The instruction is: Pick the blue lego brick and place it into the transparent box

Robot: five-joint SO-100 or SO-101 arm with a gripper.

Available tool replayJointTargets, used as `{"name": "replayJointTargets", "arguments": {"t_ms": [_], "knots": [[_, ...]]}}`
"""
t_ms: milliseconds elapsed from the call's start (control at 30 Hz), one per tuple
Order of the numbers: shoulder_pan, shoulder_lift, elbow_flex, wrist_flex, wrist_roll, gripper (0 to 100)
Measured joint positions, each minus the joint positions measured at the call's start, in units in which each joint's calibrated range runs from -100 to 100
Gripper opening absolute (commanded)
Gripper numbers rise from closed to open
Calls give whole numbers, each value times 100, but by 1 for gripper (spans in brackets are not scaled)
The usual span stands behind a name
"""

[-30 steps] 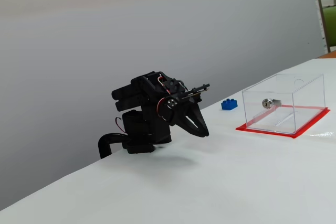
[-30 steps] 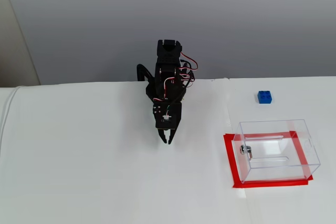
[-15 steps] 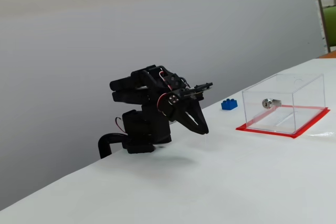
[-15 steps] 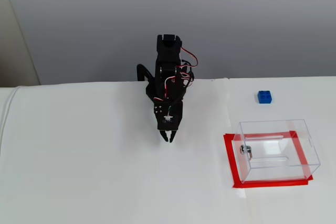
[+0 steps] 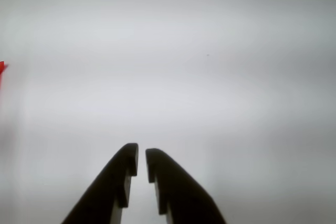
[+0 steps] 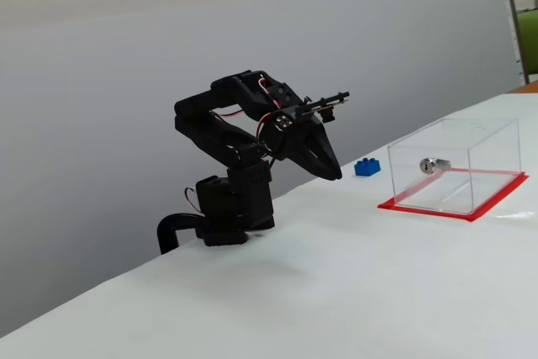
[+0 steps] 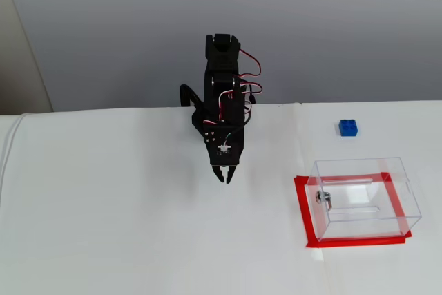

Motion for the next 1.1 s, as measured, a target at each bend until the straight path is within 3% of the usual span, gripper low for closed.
{"name": "replayJointTargets", "arguments": {"t_ms": [433, 1100], "knots": [[11, 1192, -1218, 0, 5, 2], [2147, 1192, -1218, 0, 5, 2]]}}
